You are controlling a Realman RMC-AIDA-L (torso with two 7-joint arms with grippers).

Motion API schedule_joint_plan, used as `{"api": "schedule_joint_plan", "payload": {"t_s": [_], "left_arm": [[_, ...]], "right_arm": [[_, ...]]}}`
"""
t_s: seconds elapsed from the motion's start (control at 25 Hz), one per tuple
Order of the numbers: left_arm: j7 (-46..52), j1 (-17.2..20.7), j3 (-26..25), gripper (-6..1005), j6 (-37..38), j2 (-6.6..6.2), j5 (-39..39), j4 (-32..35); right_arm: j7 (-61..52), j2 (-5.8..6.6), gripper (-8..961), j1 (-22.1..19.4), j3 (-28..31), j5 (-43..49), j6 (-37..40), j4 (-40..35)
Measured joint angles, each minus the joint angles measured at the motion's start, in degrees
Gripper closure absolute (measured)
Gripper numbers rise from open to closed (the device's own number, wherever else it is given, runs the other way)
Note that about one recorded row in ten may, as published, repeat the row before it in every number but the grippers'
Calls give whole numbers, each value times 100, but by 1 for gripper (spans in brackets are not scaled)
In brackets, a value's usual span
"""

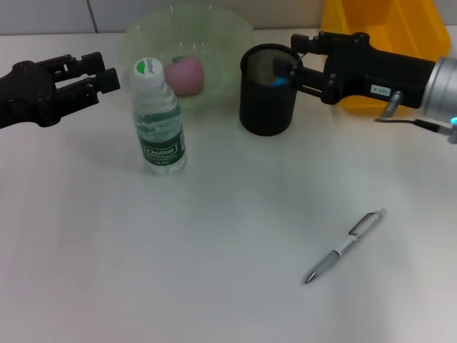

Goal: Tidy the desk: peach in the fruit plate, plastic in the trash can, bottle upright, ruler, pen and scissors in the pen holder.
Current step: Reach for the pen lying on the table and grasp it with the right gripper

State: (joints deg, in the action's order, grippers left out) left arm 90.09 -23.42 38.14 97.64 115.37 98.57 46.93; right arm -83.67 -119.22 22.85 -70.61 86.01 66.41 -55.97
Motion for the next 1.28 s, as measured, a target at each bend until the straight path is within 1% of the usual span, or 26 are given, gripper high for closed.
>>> {"api": "schedule_joint_plan", "payload": {"t_s": [0.08, 0.12, 0.16, 0.2, 0.24, 0.28, 0.32, 0.36, 0.4, 0.48, 0.52, 0.56, 0.68, 0.76, 0.84, 1.04, 1.16, 1.28], "left_arm": [[0, -3, 2, 505, 9, 2, 0, 0], [0, -5, 13, 505, 19, 9, 0, 8], [0, -5, 18, 505, 23, 12, 0, 14], [0, -7, 31, 505, 25, 16, 0, 22], [0, -10, 40, 505, 27, 17, 0, 22], [0, -21, 44, 505, 29, 11, -1, 7], [0, -21, 44, 505, 29, 11, -1, 7], [0, -25, 44, 505, 31, 11, -1, 4], [0, -28, 44, 505, 33, 13, -2, 2], [0, -30, 45, 505, 35, 17, -3, 2], [0, -31, 43, 505, 37, 47, -5, -17], [-1, -31, 39, 505, 40, 72, -5, -38], [-1, -31, 53, 505, 55, 94, 0, -58], [-1, -31, 62, 505, 85, 104, 9, -62], [-1, -31, 62, 505, 107, 122, 9, -62], [-12, -31, 64, 505, 115, 154, 24, -62], [-26, -31, 70, 505, 122, 166, 27, -62], [-33, -34, 71, 505, 123, 170, 30, -61]], "right_arm": [[-678, 20, 455, 31, 290, 662, 542, -450], [-1255, 49, 455, 106, 596, 1268, 1088, -903], [-1525, 59, 455, 166, 758, 1602, 1407, -1171], [-1525, 59, 455, 166, 758, 1602, 1407, -1171], [-1736, 68, 455, 222, 911, 1883, 1675, -1414], [-2027, 76, 455, 332, 1156, 2321, 2167, -1833], [-2027, 76, 455, 332, 1156, 2321, 2167, -1833], [-2201, 81, 455, 438, 1351, 2647, 2609, -2199], [-2201, 81, 455, 438, 1351, 2647, 2609, -2199], [-2321, 88, 455, 546, 1503, 2946, 3071, -2559], [-2353, 90, 456, 579, 1532, 3069, 3231, -2689], [-2373, 90, 456, 600, 1541, 3159, 3347, -2773], [-2411, 91, 456, 716, 1543, 3554, 3694, -2967], [-2418, 122, 456, 901, 1521, 4051, 4103, -3021], [-2419, 135, 456, 952, 1510, 4169, 4212, -3025], [-2430, 152, 457, 1281, 1454, 5030, 4996, -3143], [-2444, 97, 457, 1393, 1253, 5568, 5240, -3374], [-2447, 35, 457, 1414, 839, 6038, 5297, -3673]]}}
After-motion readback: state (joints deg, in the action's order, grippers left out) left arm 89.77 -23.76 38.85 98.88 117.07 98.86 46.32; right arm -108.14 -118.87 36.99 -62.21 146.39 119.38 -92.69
